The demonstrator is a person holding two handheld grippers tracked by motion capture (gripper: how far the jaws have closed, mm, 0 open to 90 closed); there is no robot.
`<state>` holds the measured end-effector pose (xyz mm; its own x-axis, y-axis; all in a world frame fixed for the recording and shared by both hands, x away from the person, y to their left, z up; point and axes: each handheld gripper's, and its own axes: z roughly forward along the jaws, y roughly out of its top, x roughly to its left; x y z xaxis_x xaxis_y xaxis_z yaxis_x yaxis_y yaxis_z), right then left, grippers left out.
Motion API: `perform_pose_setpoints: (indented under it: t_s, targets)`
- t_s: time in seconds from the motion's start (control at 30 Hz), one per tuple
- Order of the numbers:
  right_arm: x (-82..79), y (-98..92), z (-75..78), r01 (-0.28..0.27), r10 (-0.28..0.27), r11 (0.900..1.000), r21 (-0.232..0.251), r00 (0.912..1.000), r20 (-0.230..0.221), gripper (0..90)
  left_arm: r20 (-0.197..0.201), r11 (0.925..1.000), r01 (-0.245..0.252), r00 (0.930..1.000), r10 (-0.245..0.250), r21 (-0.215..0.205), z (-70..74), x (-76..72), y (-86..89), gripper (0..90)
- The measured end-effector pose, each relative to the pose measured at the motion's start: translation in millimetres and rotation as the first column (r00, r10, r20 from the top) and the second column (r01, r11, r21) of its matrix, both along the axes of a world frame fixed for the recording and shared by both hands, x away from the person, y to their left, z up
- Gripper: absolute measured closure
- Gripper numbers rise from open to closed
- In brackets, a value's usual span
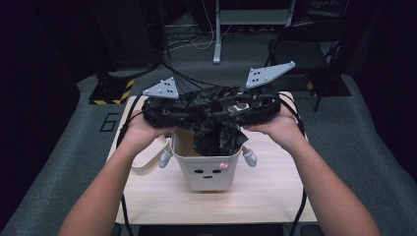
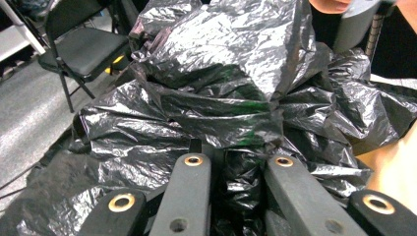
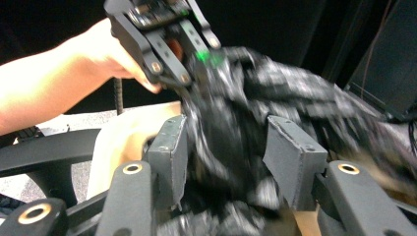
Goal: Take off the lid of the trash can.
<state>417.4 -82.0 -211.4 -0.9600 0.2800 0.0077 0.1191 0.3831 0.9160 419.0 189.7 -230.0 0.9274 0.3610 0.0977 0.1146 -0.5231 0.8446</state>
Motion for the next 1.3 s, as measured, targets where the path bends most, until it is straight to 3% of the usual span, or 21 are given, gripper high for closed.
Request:
perform_pose_setpoints:
  t_s: [0.17, 0.27, 0.37, 0.43, 0.53, 0.73, 1.1, 1.2, 1.3]
  targets:
    - [0.5, 12.0, 3.6, -0.008, 0.008, 1.0, 0.007, 0.9999, 0.015, 53.4, -0.007, 0.9998, 0.011, 0.9999, -0.011, 0.017, -2.6, 0.1, -2.8, 84.9]
    - [3.2, 14.7, 2.4, 0.009, -0.009, 1.0, 0.004, 1.0, -0.001, 66.9, -0.012, 0.9998, 0.012, 0.9999, -0.012, 0.018, -4.0, 0.0, -2.9, 84.7]
    - [6.6, 14.6, -5.0, -0.007, 0.007, 1.0, -0.005, 0.9997, -0.024, 83.1, -0.016, 0.9997, 0.017, 0.9997, -0.016, 0.017, -5.5, -1.5, -2.0, 82.7]
    - [8.1, 13.9, -11.3, -0.02, 0.019, 1.0, -0.014, 0.999, -0.041, 87.5, -0.023, 0.9995, 0.025, 0.9994, -0.025, 0.016, -6.8, -3.3, 0.2, 78.2]
    - [8.6, 13.2, -19.5, -0.023, 0.02, 0.999, -0.046, 0.998, -0.059, 88.7, -0.033, 0.9995, 0.03, 0.999, -0.03, 0.01, -7.6, -6.4, 6.2, 69.3]
    - [9.8, 12.4, -32.3, -0.025, 0.016, 0.994, -0.104, 0.996, -0.088, 89.1, -0.044, 0.9984, 0.012, 0.9989, -0.014, -0.054, -1.3, -12.4, 24.9, 53.8]
    - [10.6, 11.4, -43.7, -0.031, 0.016, 0.992, -0.124, 0.9932, -0.115, 89.2, -0.044, 0.9907, -0.09, 0.9954, 0.086, -0.102, 9.3, -5.5, 47.0, 45.7]
    - [10.6, 11.6, -44.1, -0.028, 0.013, 0.991, -0.131, 0.9937, -0.111, 89.2, -0.068, 0.9897, -0.086, 0.9946, 0.078, -0.114, 10.0, -0.7, 48.5, 44.8]
    - [11.2, 10.7, -44.3, -0.021, 0.006, 0.991, -0.134, 0.9937, -0.112, 89.3, -0.079, 0.9885, -0.044, 0.9963, 0.033, -0.145, 13.6, -4.2, 51.7, 43.8]
